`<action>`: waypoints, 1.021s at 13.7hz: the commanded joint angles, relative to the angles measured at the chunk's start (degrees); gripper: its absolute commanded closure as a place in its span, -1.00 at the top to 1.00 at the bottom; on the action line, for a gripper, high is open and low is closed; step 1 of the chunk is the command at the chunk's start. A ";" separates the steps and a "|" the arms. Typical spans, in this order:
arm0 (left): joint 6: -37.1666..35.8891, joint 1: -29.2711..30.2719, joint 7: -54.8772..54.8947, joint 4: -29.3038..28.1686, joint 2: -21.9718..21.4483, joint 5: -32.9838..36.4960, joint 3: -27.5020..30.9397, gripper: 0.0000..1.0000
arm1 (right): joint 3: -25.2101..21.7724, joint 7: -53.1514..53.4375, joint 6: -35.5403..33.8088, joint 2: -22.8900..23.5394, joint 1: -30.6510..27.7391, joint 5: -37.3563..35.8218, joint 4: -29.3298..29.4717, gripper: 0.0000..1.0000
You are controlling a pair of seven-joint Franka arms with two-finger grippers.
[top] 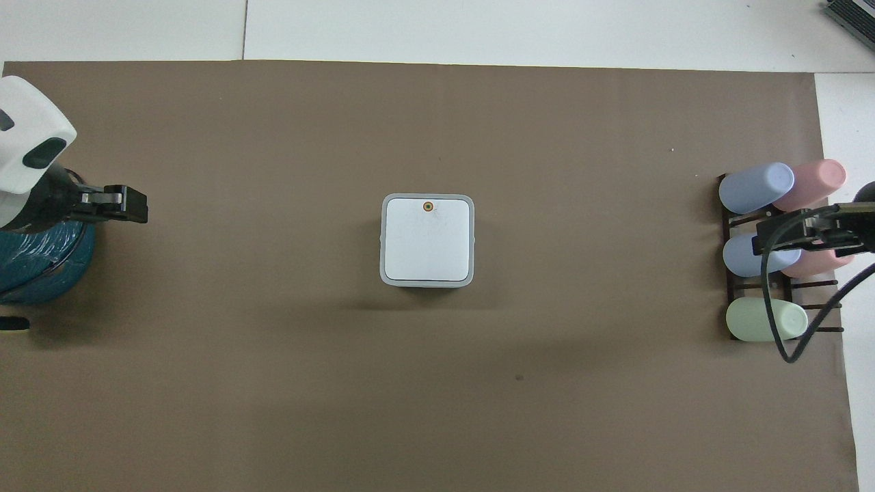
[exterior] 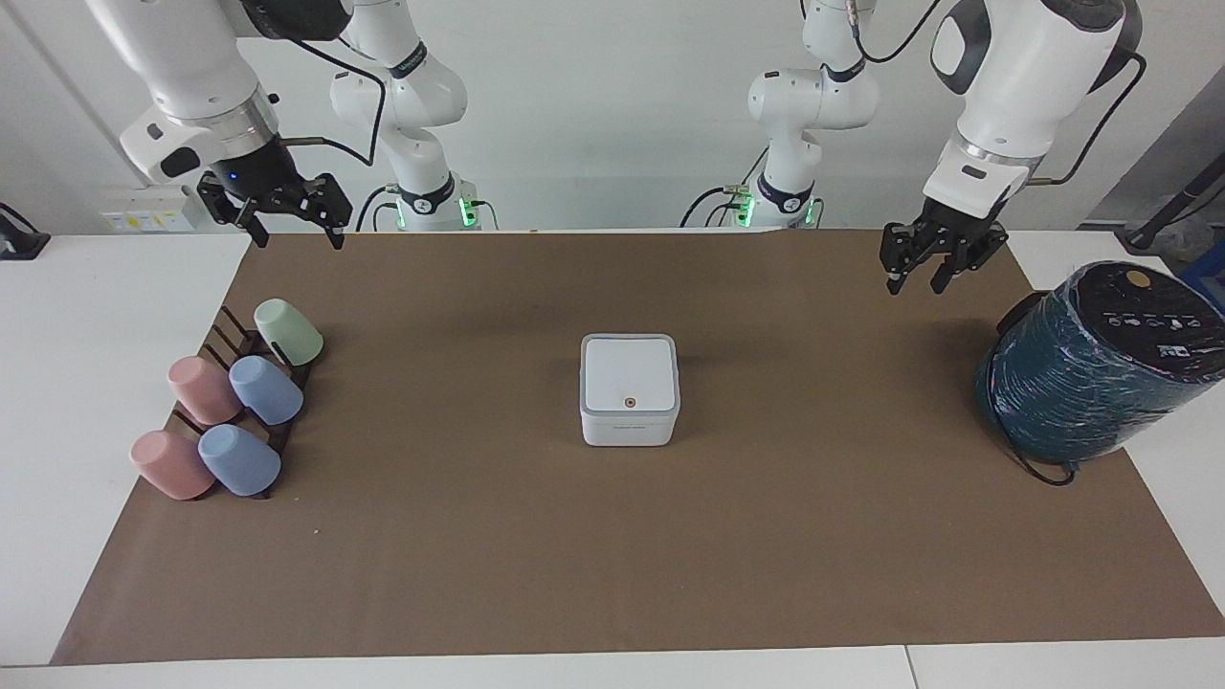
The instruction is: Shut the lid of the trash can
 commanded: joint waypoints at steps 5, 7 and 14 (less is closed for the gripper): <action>-1.96 4.95 4.03 0.20 -1.26 -0.65 -0.04 1.00 | 0.14 -0.36 0.94 -0.40 -0.47 0.25 -0.85 1.00; -1.96 4.95 3.77 0.20 -1.26 -0.65 -0.13 1.00 | 0.14 -0.36 0.94 -0.40 -0.47 0.25 -0.85 1.00; -1.00 4.16 3.85 -0.41 -1.70 -0.48 -0.57 1.00 | 0.14 -0.36 0.94 -0.40 -0.47 0.25 -0.85 1.00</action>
